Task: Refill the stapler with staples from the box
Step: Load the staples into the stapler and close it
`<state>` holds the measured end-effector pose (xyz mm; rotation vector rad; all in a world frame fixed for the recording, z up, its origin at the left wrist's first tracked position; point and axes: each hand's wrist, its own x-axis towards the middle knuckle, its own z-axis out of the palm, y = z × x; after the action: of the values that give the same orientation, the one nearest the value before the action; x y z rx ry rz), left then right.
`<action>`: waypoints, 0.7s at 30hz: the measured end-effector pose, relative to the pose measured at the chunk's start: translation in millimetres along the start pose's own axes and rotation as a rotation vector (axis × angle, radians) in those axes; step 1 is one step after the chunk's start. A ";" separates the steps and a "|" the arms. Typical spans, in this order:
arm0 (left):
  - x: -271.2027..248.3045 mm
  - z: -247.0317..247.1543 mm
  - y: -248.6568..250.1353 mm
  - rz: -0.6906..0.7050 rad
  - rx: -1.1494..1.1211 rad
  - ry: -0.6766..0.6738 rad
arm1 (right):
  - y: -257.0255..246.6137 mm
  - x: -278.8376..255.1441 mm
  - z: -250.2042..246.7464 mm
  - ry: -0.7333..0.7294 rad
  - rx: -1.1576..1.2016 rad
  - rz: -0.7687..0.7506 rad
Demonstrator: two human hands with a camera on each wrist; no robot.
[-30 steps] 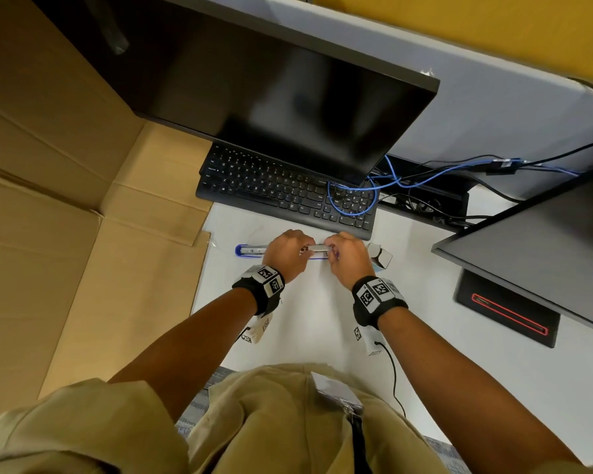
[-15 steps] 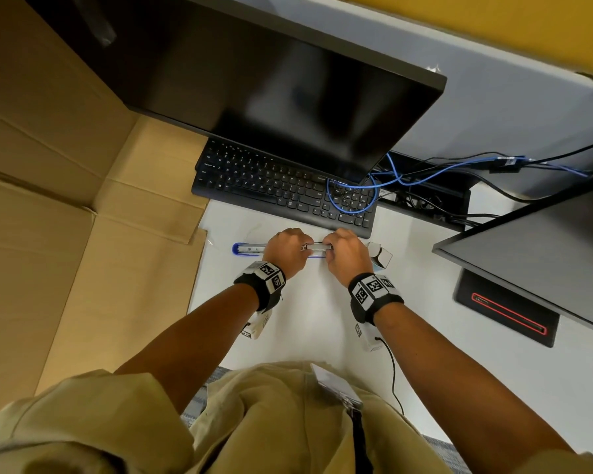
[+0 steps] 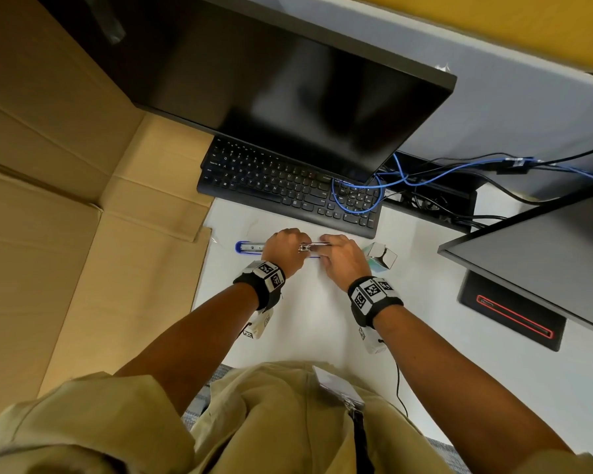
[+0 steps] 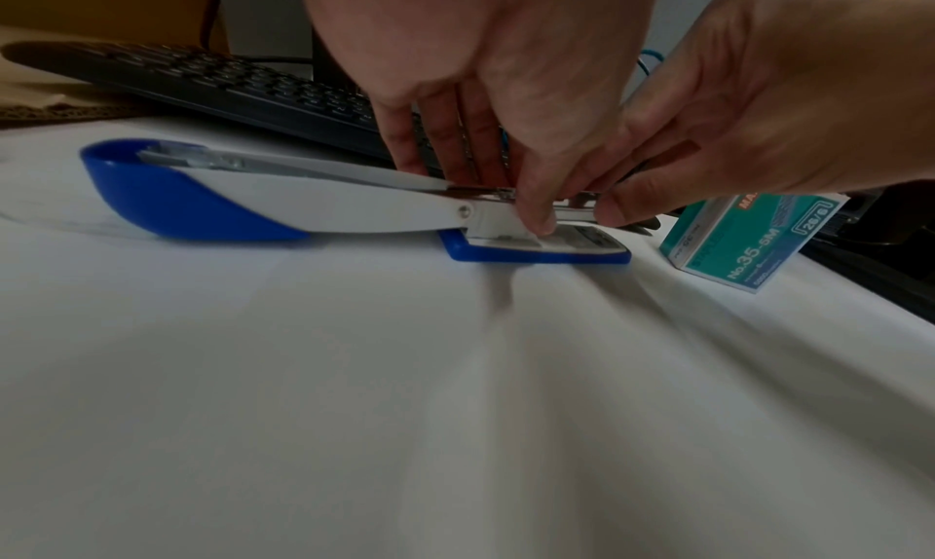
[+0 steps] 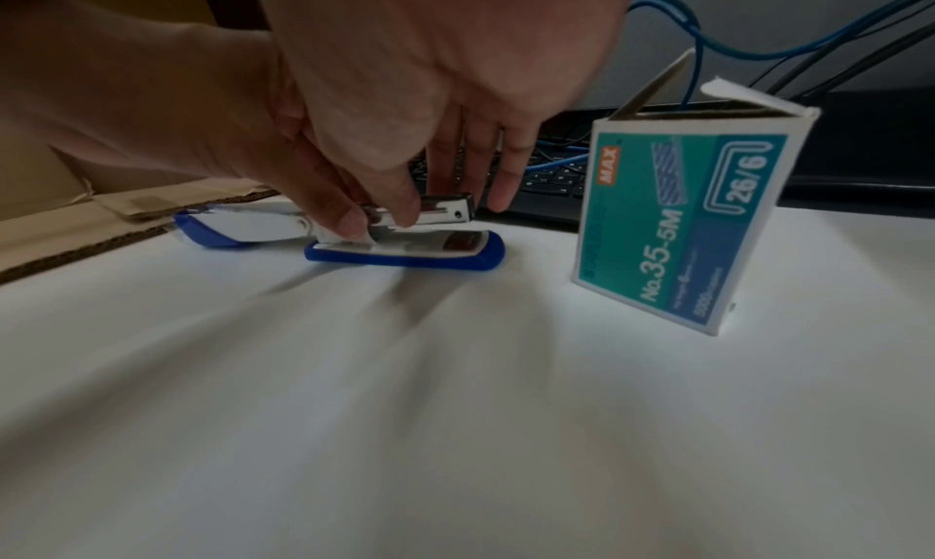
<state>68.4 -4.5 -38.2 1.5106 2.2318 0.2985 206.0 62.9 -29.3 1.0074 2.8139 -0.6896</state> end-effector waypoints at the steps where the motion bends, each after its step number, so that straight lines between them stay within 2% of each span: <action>1: -0.1 -0.2 -1.4 0.006 0.002 -0.005 | 0.0 -1.4 -0.9 -0.003 -0.001 -0.007; 9: -12.2 -1.2 -16.5 0.088 0.025 -0.061 | 6.0 -13.3 0.2 -0.047 0.030 -0.065; 17: -21.6 -18.4 -42.1 -0.044 0.335 -0.159 | 6.3 -12.8 3.0 -0.062 0.076 -0.017; 21: -22.8 -30.3 -47.7 -0.033 0.494 -0.207 | 5.6 -17.7 4.6 -0.068 0.066 -0.021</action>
<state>22.1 -42.1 -25.6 1.6446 2.2570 -0.4340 222.9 54.3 -31.8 0.9465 2.7637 -0.8084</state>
